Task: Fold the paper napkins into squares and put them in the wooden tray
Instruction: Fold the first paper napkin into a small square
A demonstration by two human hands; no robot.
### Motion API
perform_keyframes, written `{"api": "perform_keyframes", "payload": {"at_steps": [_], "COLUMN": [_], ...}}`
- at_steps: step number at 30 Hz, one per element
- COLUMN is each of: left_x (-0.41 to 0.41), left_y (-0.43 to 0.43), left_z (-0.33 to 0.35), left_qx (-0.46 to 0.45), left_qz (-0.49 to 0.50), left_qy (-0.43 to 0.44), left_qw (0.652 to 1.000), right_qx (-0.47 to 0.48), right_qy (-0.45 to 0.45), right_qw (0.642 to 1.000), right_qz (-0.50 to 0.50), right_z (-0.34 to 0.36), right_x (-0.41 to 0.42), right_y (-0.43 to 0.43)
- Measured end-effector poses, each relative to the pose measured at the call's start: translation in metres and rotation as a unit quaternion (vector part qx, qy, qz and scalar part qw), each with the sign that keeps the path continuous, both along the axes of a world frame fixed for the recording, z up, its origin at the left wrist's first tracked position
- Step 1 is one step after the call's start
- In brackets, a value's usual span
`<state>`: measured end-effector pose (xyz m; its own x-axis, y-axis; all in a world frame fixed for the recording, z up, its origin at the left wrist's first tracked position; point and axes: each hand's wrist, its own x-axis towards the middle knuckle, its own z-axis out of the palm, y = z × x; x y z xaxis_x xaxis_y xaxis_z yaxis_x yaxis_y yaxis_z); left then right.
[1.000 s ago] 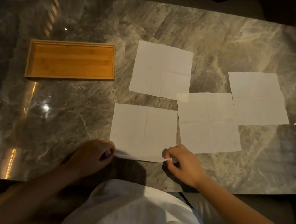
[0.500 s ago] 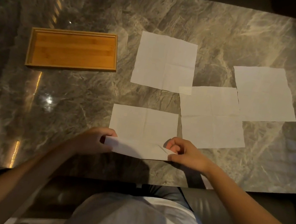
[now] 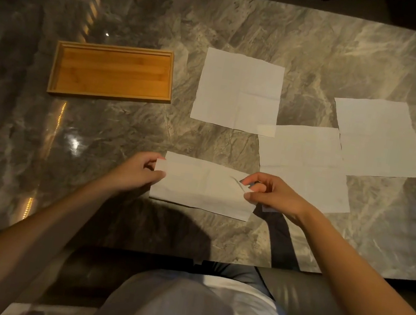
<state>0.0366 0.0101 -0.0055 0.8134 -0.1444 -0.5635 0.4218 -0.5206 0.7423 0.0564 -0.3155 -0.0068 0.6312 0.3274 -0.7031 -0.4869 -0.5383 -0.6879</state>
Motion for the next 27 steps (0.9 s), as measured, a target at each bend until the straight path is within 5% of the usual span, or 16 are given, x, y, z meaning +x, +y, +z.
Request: {"api": "perform_keyframes", "payload": {"at_steps": [11, 20, 27], "left_x": [-0.001, -0.006, -0.019], "left_y": [-0.011, -0.012, -0.005], "left_z": [-0.029, -0.038, -0.049], "left_qx": [0.114, 0.16, 0.328], "left_qz": [0.02, -0.013, -0.206], "left_qy": [-0.136, -0.19, -0.276], "left_qw": [0.984, 0.968, 0.88], "right_qx": [-0.113, -0.199, -0.275], "right_qy": [-0.179, -0.226, -0.381], "right_qw": [0.976, 0.953, 0.873], "right_qz": [-0.046, -0.037, 0.127], "right_z": [-0.029, -0.04, -0.035], "right_x": [-0.011, -0.023, -0.038], "right_y": [0.006, 0.009, 0.016]}}
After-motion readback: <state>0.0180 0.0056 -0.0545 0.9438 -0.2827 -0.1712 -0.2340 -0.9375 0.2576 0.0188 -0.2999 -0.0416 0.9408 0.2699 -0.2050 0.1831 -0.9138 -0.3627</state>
